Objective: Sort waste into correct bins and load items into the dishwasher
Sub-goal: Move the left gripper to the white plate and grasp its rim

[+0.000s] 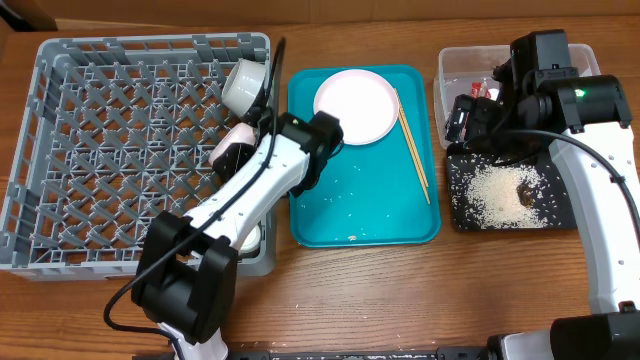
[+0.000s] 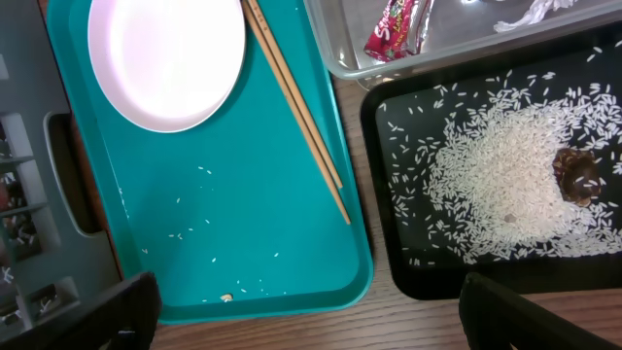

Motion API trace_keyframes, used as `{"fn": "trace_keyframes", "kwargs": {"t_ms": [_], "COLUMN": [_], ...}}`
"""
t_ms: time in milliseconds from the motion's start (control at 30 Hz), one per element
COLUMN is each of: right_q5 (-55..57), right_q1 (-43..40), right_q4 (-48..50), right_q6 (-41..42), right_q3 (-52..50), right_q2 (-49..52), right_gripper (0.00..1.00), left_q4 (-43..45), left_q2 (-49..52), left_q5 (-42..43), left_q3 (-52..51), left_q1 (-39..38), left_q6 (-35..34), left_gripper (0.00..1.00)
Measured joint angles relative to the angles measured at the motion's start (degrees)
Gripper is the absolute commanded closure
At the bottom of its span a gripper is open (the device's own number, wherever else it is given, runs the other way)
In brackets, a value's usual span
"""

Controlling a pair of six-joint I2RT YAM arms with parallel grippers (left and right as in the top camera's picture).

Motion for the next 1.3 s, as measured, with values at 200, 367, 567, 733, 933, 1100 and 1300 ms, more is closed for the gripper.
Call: {"fn": "trace_keyframes", "kwargs": {"t_ms": [200, 367, 567, 733, 933, 1100, 1300], "right_q5": [-0.02, 0.00, 0.00, 0.00, -0.02, -0.02, -0.02], "right_q1": [0.00, 0.00, 0.00, 0.00, 0.00, 0.00, 0.00], "right_q4": [0.02, 0.04, 0.02, -0.02, 0.00, 0.00, 0.00], "right_q6": [0.02, 0.00, -0.02, -0.04, 0.00, -0.02, -0.02], "right_q3": [0.00, 0.00, 0.00, 0.00, 0.00, 0.00, 0.00], "right_q2": [0.00, 0.00, 0.00, 0.00, 0.00, 0.00, 0.00], "right_gripper": [0.00, 0.00, 0.00, 0.00, 0.00, 0.00, 0.00], "left_q4": [-2.36, -3.69, 0.26, 12.41, 19.02, 20.06, 20.85], "left_q2": [0.02, 0.07, 0.17, 0.17, 3.45, 11.06, 19.76], "left_q5": [12.41, 22.95, 40.92, 50.34, 50.16, 46.97, 45.20], "left_q3": [6.88, 12.41, 22.86, 26.97, 27.02, 27.02, 26.99], "left_q1": [0.00, 0.00, 0.02, -0.11, -0.09, -0.09, -0.09], "left_q6": [5.35, 9.73, 13.16, 11.32, 2.38, -5.53, -14.69], "left_gripper": [0.35, 0.30, 0.36, 0.42, 0.41, 0.50, 0.55]}}
